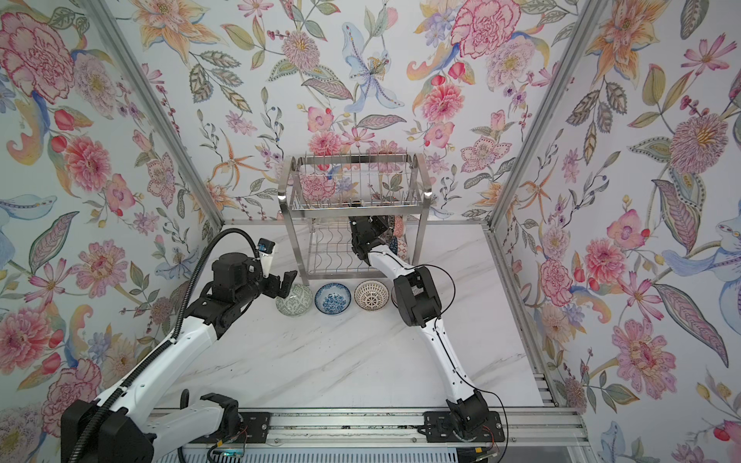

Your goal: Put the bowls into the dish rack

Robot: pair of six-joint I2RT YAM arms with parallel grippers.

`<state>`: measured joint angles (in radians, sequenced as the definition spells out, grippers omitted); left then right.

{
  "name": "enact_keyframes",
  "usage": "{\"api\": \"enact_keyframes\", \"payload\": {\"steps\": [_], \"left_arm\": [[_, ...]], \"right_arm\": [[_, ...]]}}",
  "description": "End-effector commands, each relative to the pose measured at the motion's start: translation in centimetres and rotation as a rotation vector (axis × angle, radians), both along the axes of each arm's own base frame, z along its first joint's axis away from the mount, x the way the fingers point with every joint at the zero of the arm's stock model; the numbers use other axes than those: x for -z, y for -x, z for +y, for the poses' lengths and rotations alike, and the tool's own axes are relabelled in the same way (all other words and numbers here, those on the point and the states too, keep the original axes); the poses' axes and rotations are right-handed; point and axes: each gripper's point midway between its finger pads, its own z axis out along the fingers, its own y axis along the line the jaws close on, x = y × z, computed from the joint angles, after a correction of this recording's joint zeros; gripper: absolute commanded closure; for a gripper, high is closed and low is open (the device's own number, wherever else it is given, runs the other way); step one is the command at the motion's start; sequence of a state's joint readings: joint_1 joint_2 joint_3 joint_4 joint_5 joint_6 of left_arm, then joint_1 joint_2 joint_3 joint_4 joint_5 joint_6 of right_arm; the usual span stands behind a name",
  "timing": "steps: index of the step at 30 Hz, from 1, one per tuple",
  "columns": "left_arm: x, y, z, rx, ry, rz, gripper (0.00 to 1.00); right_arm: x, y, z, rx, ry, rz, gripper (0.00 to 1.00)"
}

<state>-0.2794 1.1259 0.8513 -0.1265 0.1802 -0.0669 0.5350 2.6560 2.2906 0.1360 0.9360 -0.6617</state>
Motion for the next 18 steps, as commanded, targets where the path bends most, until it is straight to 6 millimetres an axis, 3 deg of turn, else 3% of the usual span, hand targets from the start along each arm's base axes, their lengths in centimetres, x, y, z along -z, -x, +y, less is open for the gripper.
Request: {"api": "enact_keyframes", "payload": {"steps": [1,14,18], "left_arm": [[-0.1,-0.2,0.1,0.005,0.010,-0.012,0.01],[-0.4,0.1,0.0,0.011,0.020,-0.020,0.01],[-0.4,0.0,0.1,0.008,0.019,-0.020,0.01]], "right_arm": [[-0.8,-0.3,0.4,-0.001,-0.072,-0.029,1.00],[1.1,-0.5,1.5,-0.039,-0.108,0.032,1.00],[1.3,-0.3,1.9,-0.049,-0.120,0.042,0.91]]}}
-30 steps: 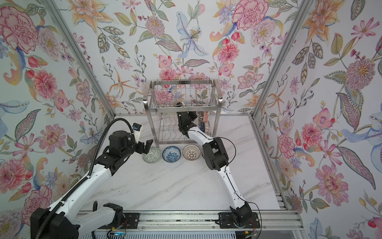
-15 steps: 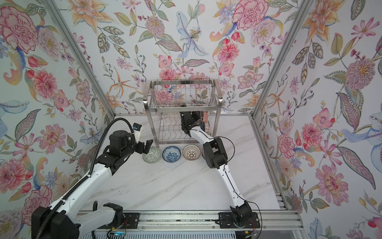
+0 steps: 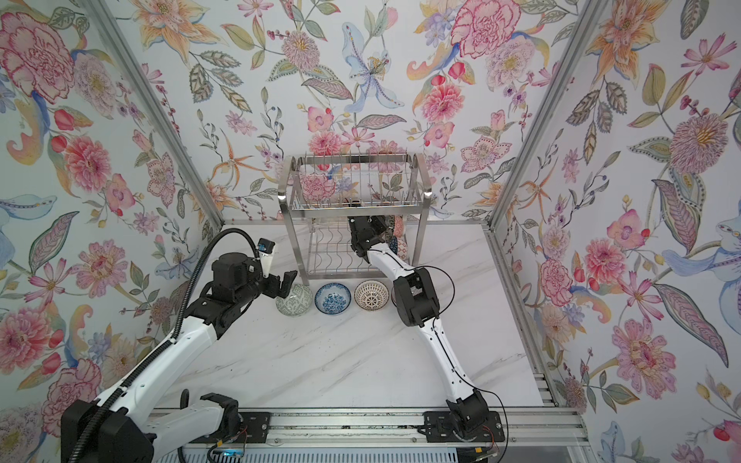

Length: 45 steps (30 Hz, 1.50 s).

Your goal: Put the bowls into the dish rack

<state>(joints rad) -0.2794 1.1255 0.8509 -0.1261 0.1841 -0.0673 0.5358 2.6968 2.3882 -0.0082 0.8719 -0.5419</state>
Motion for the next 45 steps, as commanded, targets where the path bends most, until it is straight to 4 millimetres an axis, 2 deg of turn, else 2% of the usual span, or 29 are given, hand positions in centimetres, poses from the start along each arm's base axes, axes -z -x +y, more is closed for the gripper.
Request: {"api": "enact_keyframes", "payload": {"steps": [1,30,41,45], "left_arm": [[-0.4,0.0,0.1,0.006,0.017,-0.020,0.00],[-0.2,0.2,0.0,0.011,0.020,-0.017,0.01],[-0.4,0.2,0.1,0.012,0.020,-0.020,0.01],[-0.3,0.3,0.0,0.014,0.021,-0.020,0.01]], "right_arm": [[0.0,0.2,1.0,-0.016,-0.041,0.002,0.90],[-2.5,1.5,2.3,-0.079,-0.129,0.008,0.44],[-3.5,2.0,2.9,-0.106,-0.145,0.012,0.11],[-4.0,2.1,3.0,-0.110,-0.147,0.010,0.02]]}}
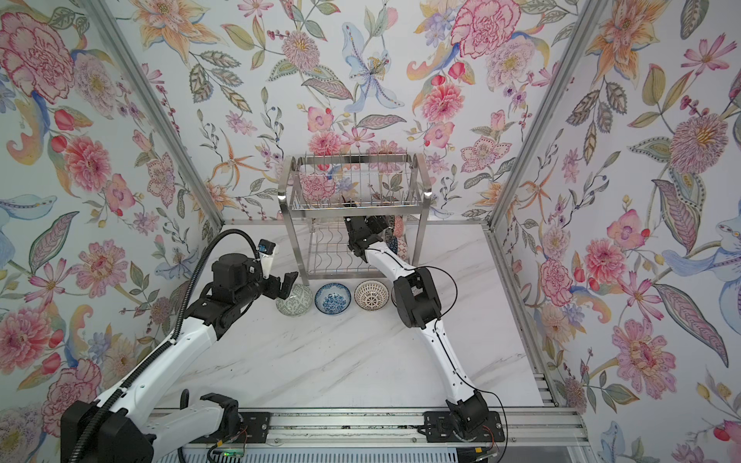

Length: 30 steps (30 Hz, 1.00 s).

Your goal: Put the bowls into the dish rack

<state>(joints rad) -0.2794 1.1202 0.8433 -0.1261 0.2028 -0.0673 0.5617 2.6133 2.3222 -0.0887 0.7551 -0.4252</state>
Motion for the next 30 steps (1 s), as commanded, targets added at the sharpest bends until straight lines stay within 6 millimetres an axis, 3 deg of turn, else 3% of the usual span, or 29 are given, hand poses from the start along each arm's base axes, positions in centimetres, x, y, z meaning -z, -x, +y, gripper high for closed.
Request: {"api": "enact_keyframes", "payload": {"steps": [1,10,16,18,19,23,30], "left_arm": [[-0.6,0.1,0.3,-0.003,0.015,-0.027,0.00],[-0.9,0.3,0.1,0.004,0.025,-0.032,0.01],[-1.2,0.5,-0.2,0.018,0.042,-0.028,0.01],[-1.4,0.5,-0.2,0.019,0.047,-0.030,0.01],[-1.5,0.6,-0.2,0.021,0.050,-0.030,0.01],[-1.8,0.8,-0.5,0.037,0.060,-0.035,0.01],[-2.8,1.0,-0.7,0.044,0.077,-0.038,0.01]], "right_arm": [[-3.4,0.6,0.3,-0.010,-0.034,-0.032,0.01],[-4.8,2.4,1.4,-0.073,-0.044,-0.005,0.01],[-5.0,6.3,3.6,-0.164,-0.078,0.027,0.01],[-4.8,7.2,3.2,-0.167,-0.089,0.042,0.01],[-4.5,8.5,4.7,-0.197,-0.092,0.052,0.01],[-4.3,11.3,5.5,-0.238,-0.106,0.059,0.01],[-4.8,16.1,4.7,-0.291,-0.175,0.088,0.01]]}}
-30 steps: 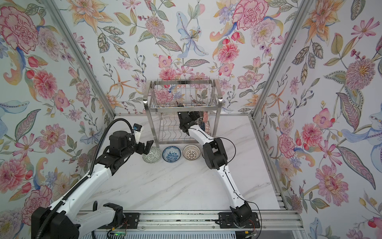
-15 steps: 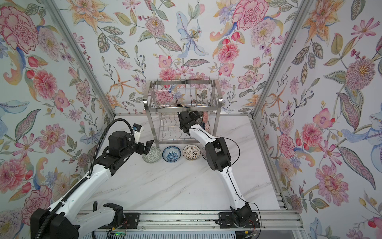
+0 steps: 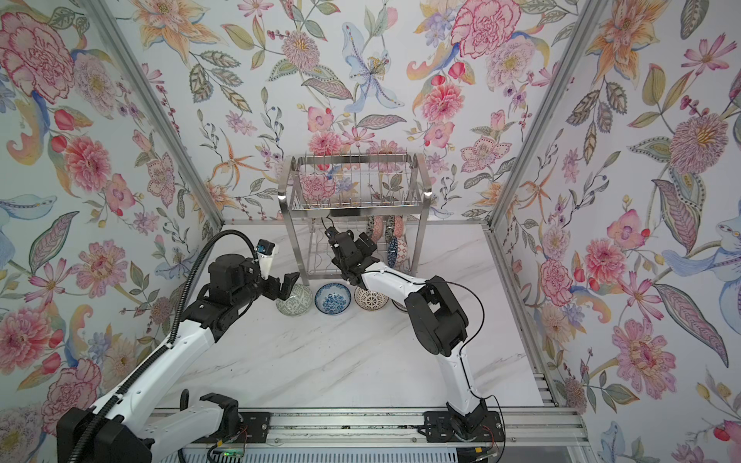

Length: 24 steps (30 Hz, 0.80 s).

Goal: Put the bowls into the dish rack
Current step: 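Open right gripper and withdraw while left gripper reaches toward purple-striped bowl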

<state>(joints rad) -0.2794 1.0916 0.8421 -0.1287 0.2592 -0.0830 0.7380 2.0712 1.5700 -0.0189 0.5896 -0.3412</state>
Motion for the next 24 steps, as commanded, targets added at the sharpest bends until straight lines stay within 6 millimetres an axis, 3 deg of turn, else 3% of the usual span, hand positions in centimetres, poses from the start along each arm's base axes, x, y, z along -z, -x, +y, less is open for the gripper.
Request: {"api": "enact_keyframes", "payload": {"steps": [1,6,10,15,19,24], "left_arm": [[-2.0,0.2,0.0,-0.001,0.034,-0.029,0.01],[-2.7,0.4,-0.8,-0.021,-0.032,-0.024,0.01],[-3.1,1.0,-2.6,-0.013,-0.098,-0.014,0.01],[-4.3,2.0,-5.6,0.001,-0.072,-0.010,0.01],[-4.6,2.3,-7.9,0.002,-0.030,-0.008,0.01],[-2.7,1.4,-11.3,0.021,0.017,-0.012,0.01]], "right_arm": [[-3.8,1.6,-0.6,-0.005,-0.140,-0.042,0.01],[-5.3,6.2,-2.7,-0.063,-0.245,0.013,0.01],[-6.3,9.4,-5.2,-0.060,-0.289,0.044,0.01],[-7.0,12.7,-9.8,0.010,-0.350,0.068,0.01],[-8.2,14.4,-14.0,0.076,-0.420,0.066,0.01],[-8.6,15.4,-17.9,0.147,-0.473,0.040,0.01]]}}
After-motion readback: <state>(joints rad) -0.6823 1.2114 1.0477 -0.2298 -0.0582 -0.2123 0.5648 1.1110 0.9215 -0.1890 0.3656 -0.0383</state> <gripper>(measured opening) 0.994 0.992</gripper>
